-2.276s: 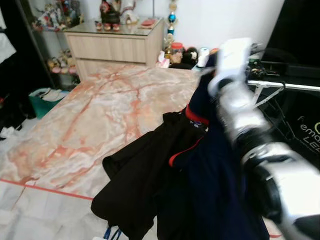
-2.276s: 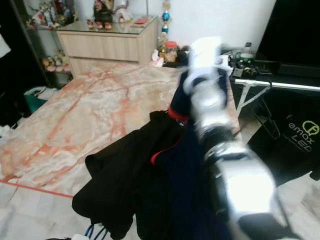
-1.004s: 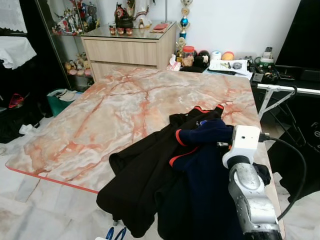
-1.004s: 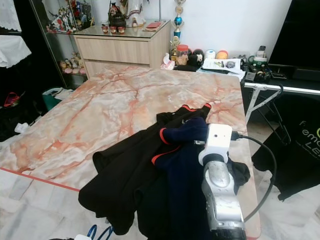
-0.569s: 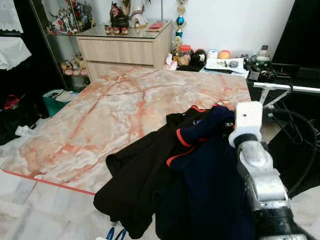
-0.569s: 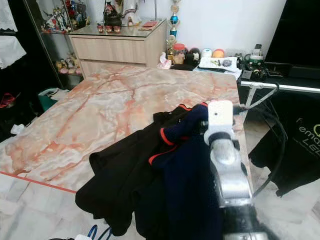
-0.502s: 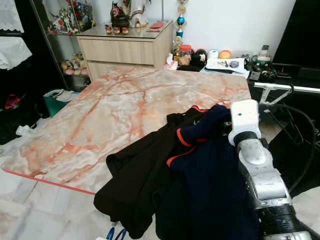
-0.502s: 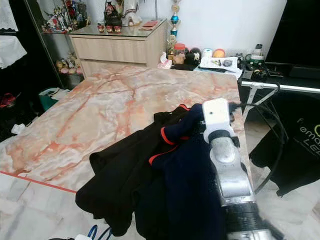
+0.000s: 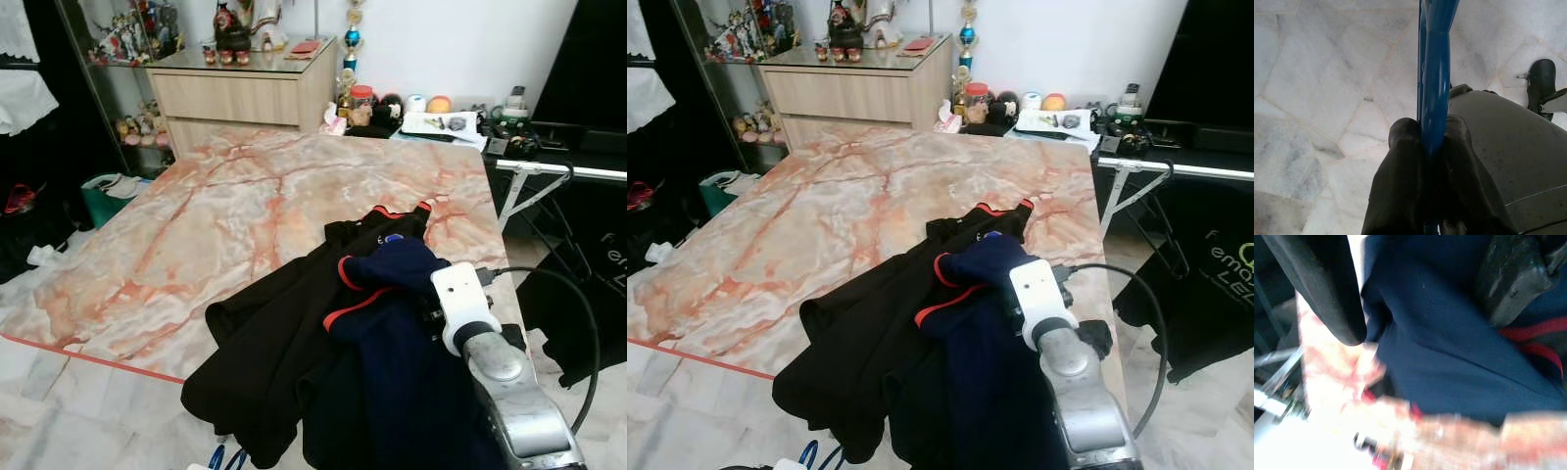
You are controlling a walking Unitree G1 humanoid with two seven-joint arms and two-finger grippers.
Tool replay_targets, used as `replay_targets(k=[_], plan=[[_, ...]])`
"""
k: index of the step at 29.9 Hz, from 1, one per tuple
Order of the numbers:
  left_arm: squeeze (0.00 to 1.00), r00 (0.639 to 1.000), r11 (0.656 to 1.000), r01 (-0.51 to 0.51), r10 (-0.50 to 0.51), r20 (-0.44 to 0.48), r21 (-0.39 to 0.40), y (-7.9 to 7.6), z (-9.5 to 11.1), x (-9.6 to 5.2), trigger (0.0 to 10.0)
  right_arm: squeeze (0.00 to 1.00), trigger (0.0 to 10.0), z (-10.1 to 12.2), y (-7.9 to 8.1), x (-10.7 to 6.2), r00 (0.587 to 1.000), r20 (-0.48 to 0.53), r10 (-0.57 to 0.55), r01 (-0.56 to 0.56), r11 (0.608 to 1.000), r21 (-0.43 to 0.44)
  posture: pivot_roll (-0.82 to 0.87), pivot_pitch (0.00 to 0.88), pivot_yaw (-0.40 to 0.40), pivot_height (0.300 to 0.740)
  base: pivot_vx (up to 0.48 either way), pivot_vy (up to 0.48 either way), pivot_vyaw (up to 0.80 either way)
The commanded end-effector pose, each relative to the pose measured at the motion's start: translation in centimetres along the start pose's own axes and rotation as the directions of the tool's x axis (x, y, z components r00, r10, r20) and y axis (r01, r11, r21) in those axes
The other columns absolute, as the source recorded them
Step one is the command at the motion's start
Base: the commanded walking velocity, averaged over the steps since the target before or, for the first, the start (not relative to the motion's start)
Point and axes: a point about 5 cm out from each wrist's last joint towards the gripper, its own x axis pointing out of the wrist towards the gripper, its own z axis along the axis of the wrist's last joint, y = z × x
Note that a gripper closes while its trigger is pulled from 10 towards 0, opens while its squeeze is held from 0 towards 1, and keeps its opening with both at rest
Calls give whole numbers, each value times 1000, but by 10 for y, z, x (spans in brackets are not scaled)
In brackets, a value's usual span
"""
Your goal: Hang hanger
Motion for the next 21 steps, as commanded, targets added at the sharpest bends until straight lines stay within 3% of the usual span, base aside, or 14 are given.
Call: replay_targets(k=[1,3,4,5,7,10,12,13,16,21], plan=[[0,1000,1000,-5,5,-17,14,3,-4,-1,10000,0,10000,19,-4,-4,996,83,-16,9,996,84,22,26,47,740,0,0,0],[0,1000,1000,-5,5,-17,14,3,-4,-1,10000,0,10000,21,-4,-6,996,83,-25,11,987,163,25,24,45,740,0,0,0],[0,1000,1000,-6,6,-17,14,3,-4,-1,10000,0,10000,25,-3,-9,995,93,-37,10,960,279,24,24,45,740,0,0,0],[0,1000,1000,-6,6,-17,14,3,-4,-1,10000,0,10000,25,-3,-9,995,93,-37,10,960,279,24,24,45,740,0,0,0],[0,1000,1000,-7,7,-17,15,4,-4,-1,10000,0,10000,31,-1,-14,992,111,-52,-3,893,450,24,24,45,740,0,0,0],[0,1000,1000,-7,7,-17,15,4,-4,-1,10000,0,10000,31,2,-18,992,103,-71,-2,815,579,24,24,45,740,0,0,0],[0,1000,1000,-7,7,-17,15,4,-4,-1,10000,0,10000,28,6,-20,995,81,-58,-2,802,597,26,23,43,740,0,0,0],[0,1000,1000,-6,6,-17,15,3,-4,-1,10000,0,10000,22,13,-27,998,59,-35,-5,827,562,26,21,41,740,0,0,0],[0,1000,1000,-6,6,-17,14,3,-4,-1,10000,0,10000,19,17,-35,998,55,-38,3,841,542,26,22,39,740,0,0,0],[0,1000,1000,-10,10,-13,8,3,-4,-1,10000,0,10000,17,3,-44,985,58,-163,105,833,543,23,21,36,740,0,0,0]])
